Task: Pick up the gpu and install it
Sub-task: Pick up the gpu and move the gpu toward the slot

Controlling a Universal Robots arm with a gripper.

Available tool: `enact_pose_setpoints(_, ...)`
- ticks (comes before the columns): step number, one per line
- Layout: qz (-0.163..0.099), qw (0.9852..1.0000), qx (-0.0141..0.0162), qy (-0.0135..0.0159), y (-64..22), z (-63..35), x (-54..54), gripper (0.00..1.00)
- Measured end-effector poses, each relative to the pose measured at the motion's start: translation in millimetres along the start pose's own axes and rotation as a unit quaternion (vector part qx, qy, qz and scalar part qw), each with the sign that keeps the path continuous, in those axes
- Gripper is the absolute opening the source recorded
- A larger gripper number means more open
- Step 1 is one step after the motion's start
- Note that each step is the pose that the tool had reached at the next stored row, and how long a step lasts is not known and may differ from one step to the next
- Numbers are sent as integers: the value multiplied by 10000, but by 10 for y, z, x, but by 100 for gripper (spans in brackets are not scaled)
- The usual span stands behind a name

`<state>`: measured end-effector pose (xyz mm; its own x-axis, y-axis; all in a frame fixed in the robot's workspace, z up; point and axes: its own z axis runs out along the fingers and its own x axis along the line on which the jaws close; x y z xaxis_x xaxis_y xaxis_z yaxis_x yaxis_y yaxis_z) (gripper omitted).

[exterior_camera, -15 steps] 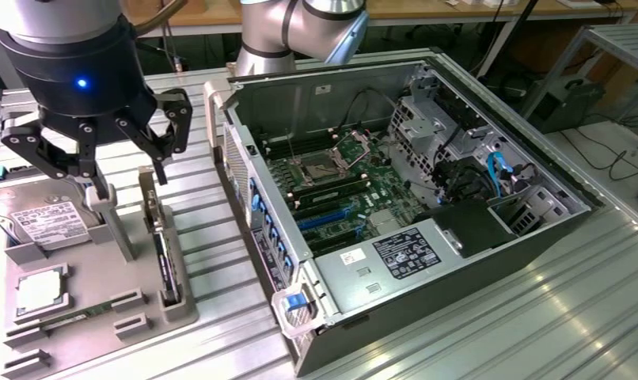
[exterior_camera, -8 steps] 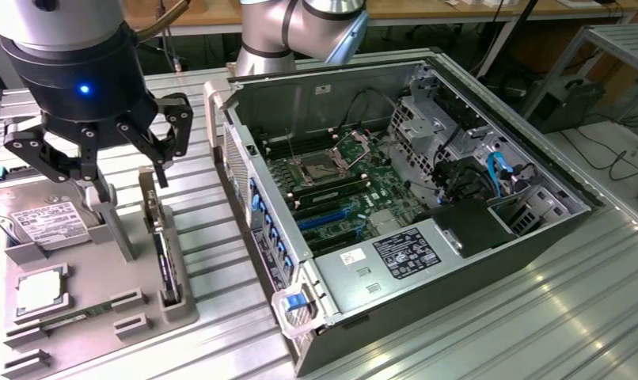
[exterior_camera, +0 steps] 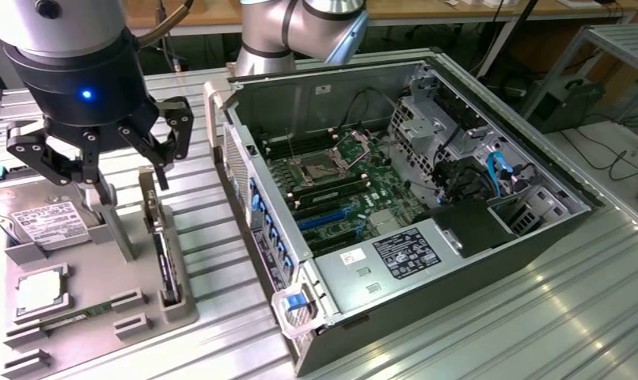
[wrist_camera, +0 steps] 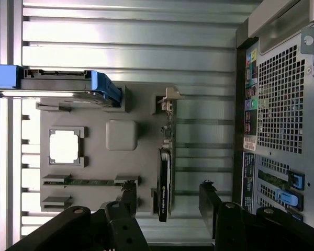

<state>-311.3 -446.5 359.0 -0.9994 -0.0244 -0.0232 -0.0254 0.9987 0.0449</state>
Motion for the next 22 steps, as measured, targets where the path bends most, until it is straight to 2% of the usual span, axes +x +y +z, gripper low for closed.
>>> enact_pose_setpoints(22,-8,10000,-1,0,-12,150,4,60)
